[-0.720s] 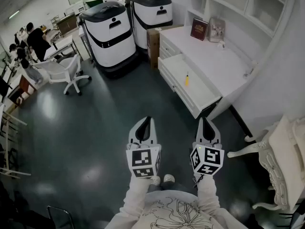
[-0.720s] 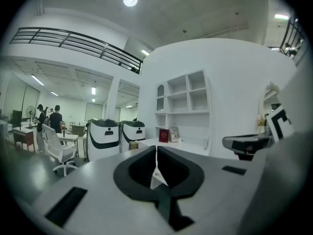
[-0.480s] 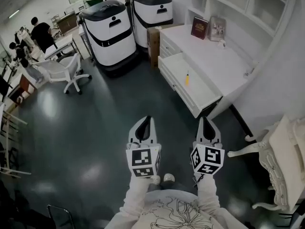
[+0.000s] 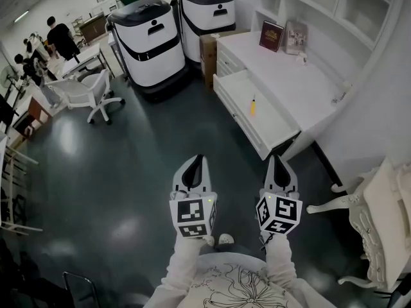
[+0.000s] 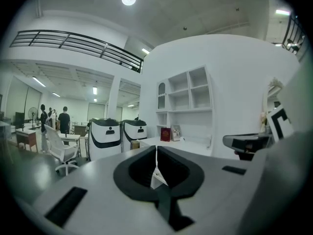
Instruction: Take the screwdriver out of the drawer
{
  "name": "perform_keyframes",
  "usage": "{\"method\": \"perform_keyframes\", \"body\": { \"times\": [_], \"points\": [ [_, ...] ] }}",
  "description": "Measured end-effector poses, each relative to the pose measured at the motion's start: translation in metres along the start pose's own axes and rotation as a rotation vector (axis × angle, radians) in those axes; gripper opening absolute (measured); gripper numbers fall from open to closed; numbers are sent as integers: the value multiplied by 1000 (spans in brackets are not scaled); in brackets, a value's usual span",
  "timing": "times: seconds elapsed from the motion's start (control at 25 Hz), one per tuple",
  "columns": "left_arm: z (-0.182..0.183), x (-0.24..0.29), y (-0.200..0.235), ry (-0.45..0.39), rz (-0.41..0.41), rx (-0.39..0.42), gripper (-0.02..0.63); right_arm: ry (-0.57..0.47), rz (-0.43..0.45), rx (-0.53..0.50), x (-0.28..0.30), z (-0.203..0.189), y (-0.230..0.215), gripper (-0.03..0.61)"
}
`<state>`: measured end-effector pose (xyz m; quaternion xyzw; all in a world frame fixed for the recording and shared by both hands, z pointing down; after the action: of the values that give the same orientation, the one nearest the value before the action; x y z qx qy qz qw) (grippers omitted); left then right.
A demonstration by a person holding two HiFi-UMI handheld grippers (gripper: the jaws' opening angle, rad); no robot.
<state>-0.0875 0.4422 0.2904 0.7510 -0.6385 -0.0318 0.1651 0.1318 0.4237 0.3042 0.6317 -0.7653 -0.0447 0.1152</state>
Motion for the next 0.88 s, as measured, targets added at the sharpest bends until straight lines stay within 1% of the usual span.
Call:
{"method": "perform_keyframes", "body": {
  "times": [0.32, 0.44, 0.68, 0.88],
  "points": [
    [-13, 14, -14, 9, 23, -2, 11, 3, 35, -6, 14, -13, -15, 3],
    [-13, 23, -16, 12, 30, 0, 11, 9, 46, -1, 24, -15, -20, 3],
    [-9, 49, -7, 16, 38, 1, 11, 20, 49, 13, 51, -19, -19, 3],
    [-6, 90, 7, 28, 27, -2, 11, 31, 40, 20, 93, -21, -19, 3]
  ]
}}
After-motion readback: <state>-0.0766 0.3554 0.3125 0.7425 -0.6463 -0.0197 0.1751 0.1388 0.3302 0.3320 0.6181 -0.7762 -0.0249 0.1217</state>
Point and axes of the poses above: the fingertips, and each gripper's own axes: x forward along the fingers, y to its left, z out of its top, the point moved 6 cm from there along -x, backward along the fingers, and after that the axes turned 15 degrees about -x, right-handed, at the moved point
